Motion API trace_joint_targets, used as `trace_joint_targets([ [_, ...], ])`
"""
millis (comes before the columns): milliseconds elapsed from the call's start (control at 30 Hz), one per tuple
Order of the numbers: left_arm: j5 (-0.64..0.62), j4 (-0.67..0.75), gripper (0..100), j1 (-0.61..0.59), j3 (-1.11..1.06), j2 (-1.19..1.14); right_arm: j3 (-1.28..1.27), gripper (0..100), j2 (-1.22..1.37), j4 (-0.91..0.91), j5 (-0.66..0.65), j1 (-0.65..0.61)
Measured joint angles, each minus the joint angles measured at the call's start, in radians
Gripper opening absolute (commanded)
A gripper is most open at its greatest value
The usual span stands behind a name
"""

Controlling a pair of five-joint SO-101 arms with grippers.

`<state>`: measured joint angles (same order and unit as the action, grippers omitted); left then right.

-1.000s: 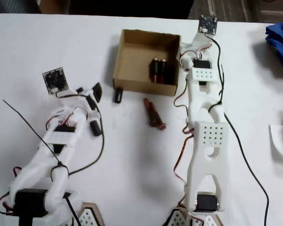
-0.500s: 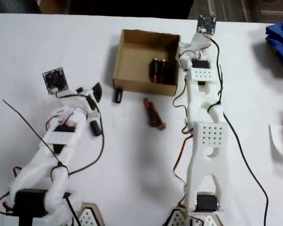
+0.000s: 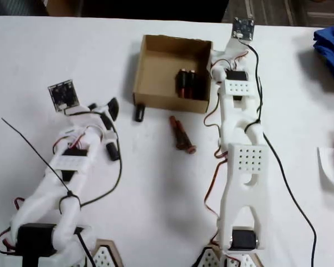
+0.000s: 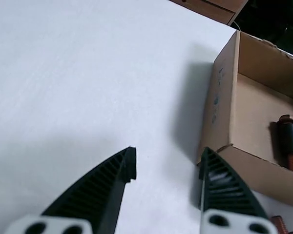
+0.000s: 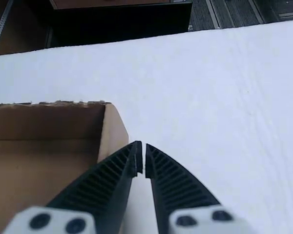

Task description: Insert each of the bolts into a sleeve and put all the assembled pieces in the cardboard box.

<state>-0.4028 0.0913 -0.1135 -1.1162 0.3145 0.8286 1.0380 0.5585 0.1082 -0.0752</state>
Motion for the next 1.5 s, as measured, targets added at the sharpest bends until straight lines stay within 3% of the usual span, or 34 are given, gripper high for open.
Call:
trace_joint_targets([
  [167,0.000,-0.018,23,-0.091,-0.035,0.118,0.000,2.0,-0.117,0.184,0.000,-0.041],
  [467,0.000,-0.199,23,-0.187,-0.169,0.551,-0.002,2.2,-0.269,0.549,0.000,-0.144],
  [700,0.000,-0.215,23,-0.241,-0.213,0.654,-0.002,2.3,-0.410,0.927,0.000,-0.353],
  [800,0.021,-0.244,23,-0.293,-0.212,0.655,-0.002,2.3,-0.434,1.007,0.000,-0.430],
  [1000,0.104,-0.405,23,-0.310,-0.041,0.465,-0.002,2.4,-0.430,1.040,0.008,-0.517],
  [1267,0.109,-0.631,23,-0.442,0.296,0.098,-0.002,2.5,-0.318,1.040,0.204,-0.565],
  [1500,0.109,-0.674,23,-0.497,0.423,-0.094,-0.002,7.1,-0.244,1.040,0.232,-0.566],
])
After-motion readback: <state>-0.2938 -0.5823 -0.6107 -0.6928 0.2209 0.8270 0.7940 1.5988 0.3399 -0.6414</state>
